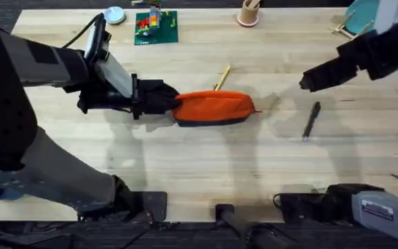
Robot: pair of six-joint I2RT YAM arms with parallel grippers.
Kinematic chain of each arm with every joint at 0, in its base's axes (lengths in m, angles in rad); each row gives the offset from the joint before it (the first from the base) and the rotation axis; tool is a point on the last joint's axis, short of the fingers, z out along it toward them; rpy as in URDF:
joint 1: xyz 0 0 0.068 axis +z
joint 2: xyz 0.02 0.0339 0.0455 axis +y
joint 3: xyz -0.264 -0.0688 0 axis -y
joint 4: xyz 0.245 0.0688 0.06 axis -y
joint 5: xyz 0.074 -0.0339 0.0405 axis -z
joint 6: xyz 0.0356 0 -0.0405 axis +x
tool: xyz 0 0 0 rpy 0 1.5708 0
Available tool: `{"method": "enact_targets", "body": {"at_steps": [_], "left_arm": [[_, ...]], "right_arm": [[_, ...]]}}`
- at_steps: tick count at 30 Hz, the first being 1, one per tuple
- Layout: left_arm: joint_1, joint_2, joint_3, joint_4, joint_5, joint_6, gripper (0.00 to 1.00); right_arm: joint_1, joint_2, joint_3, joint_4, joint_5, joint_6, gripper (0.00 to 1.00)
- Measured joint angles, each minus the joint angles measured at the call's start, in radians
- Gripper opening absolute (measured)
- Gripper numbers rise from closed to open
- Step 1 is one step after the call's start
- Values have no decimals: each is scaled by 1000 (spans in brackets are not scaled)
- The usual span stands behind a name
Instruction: Unzip the bag, pick up the pens from the table one at a time and place them inside, then zip the bag closed.
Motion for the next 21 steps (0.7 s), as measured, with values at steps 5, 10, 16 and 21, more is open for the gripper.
{"method": "enact_targets", "body": {"at_steps": [5, 10, 16, 21], "left_arm": [[0, 0, 0, 0, 0, 0, 44], [0, 0, 0, 0, 0, 0, 44], [0, 0, 0, 0, 0, 0, 44], [0, 0, 0, 0, 0, 0, 44]], "right_arm": [[6, 63, 0, 13, -5, -81, 996], [10, 112, 0, 17, -5, -160, 996], [10, 142, 0, 41, -4, -267, 996], [10, 143, 0, 117, 4, -305, 995]]}}
